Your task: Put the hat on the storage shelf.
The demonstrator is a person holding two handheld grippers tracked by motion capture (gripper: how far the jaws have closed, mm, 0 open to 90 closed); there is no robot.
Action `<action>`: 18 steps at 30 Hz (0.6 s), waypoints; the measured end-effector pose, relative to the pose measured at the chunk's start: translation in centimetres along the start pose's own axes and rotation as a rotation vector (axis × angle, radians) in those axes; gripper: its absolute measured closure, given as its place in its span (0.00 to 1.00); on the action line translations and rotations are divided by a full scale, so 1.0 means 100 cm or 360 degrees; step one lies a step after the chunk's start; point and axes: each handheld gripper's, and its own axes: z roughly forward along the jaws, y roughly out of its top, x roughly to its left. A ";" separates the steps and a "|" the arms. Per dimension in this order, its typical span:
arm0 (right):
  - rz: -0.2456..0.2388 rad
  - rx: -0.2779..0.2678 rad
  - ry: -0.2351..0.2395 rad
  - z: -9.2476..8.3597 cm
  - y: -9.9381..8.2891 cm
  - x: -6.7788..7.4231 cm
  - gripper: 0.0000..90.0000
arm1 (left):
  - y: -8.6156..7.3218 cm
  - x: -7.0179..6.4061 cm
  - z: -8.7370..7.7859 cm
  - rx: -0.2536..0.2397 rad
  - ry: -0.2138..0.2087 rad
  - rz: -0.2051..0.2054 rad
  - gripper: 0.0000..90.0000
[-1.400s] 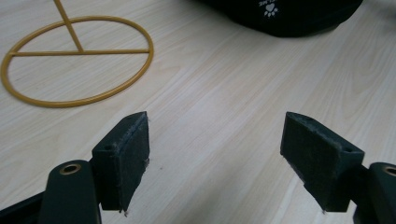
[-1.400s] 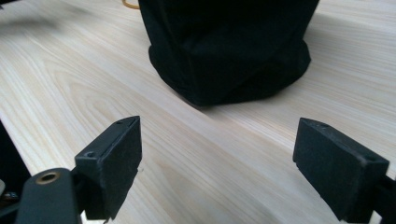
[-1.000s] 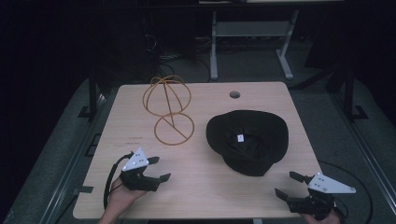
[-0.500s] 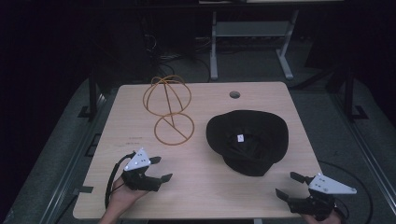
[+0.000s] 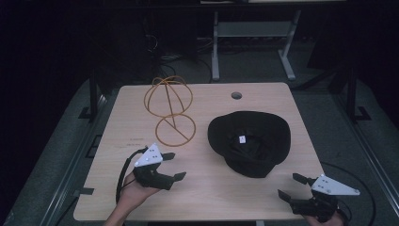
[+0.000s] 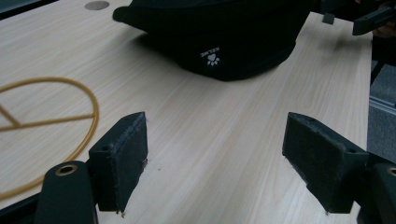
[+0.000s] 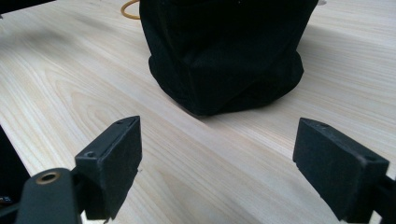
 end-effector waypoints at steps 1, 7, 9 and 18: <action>0.0002 -0.0004 -0.0002 0.000 0.000 0.000 0.17 | 0.002 -0.001 0.001 -0.0002 -0.0005 0.0003 0.24; 0.0009 0.0003 0.0005 -0.001 -0.001 -0.002 0.17 | 0.020 -0.007 0.010 0.0018 -0.0032 0.0080 0.23; 0.0013 -0.0004 0.0002 -0.002 -0.001 -0.002 0.17 | 0.028 -0.008 0.013 0.0025 -0.0051 0.0092 0.24; 0.0021 -0.0004 0.0024 -0.001 -0.001 -0.001 0.17 | 0.058 -0.014 0.028 0.0048 -0.0099 0.0185 0.25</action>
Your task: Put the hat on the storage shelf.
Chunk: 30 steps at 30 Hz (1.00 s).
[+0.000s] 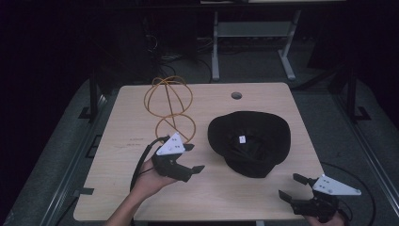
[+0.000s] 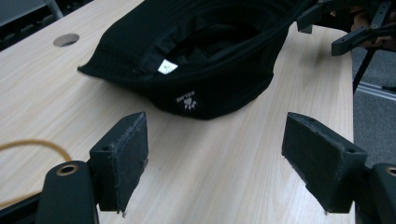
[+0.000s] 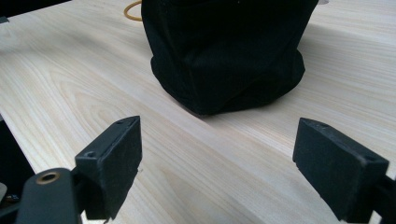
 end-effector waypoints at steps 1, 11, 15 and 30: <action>-0.0003 0.0002 0.0000 0.000 0.000 0.000 0.17 | 0.003 0.000 0.002 0.0003 -0.0003 0.0014 0.25; -0.0001 0.0000 0.0008 -0.001 -0.001 -0.002 0.17 | 0.027 -0.002 0.020 0.0059 -0.0062 0.0082 0.24; -0.0009 0.0005 0.0013 -0.001 -0.001 -0.001 0.17 | 0.034 -0.004 0.031 0.0088 -0.0075 0.0113 0.23; -0.0015 0.0005 0.0031 0.000 -0.001 0.000 0.17 | 0.043 -0.002 0.075 0.0272 -0.0069 0.0231 0.34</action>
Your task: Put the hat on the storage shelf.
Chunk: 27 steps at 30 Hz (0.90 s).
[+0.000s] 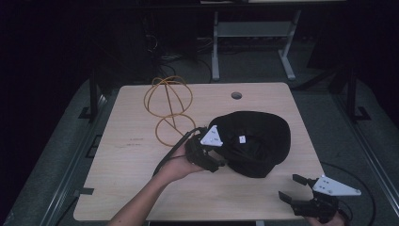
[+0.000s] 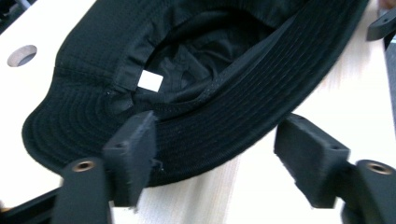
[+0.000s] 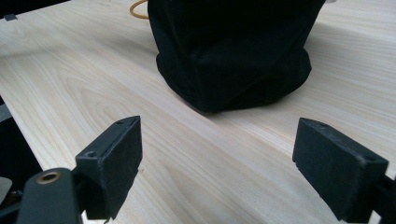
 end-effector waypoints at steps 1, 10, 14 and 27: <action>-0.0002 0.0005 0.0003 0.000 0.000 0.000 0.17 | 0.000 0.001 0.002 0.0011 -0.0004 0.0009 0.37; -0.0007 0.0010 0.0011 0.001 0.000 0.002 0.17 | 0.000 0.005 0.006 -0.0040 -0.0056 0.0020 0.66; 0.0008 0.0003 0.0014 0.003 0.002 0.001 0.17 | 0.000 0.007 0.005 -0.0084 -0.0103 0.0001 0.78; 0.0012 -0.0048 -0.0005 0.013 0.010 0.006 0.17 | 0.002 0.002 0.001 -0.0204 -0.0178 -0.0021 0.95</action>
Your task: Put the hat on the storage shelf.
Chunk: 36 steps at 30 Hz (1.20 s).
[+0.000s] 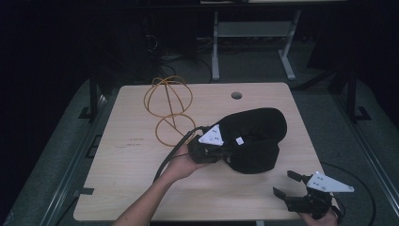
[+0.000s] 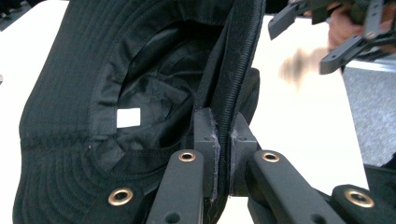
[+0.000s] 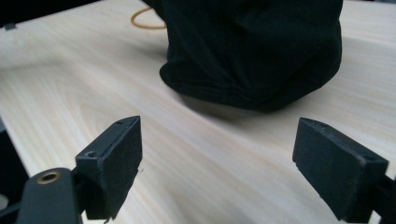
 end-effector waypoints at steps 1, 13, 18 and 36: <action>0.0005 -0.0020 -0.0002 0.001 0.002 0.000 0.17 | 0.000 0.000 -0.001 -0.0026 -0.0018 -0.0018 0.95; 0.0085 -0.0167 -0.0007 0.011 0.018 -0.002 0.16 | 0.003 0.006 -0.016 -0.0192 -0.0108 -0.0126 0.95; 0.0080 -0.0171 -0.0008 0.016 0.022 -0.001 0.16 | 0.005 0.007 -0.019 -0.0239 -0.0128 -0.0153 0.95; 0.0099 -0.0212 0.0089 0.042 0.029 -0.012 0.54 | 0.007 0.007 -0.017 -0.0293 -0.0193 -0.0161 0.95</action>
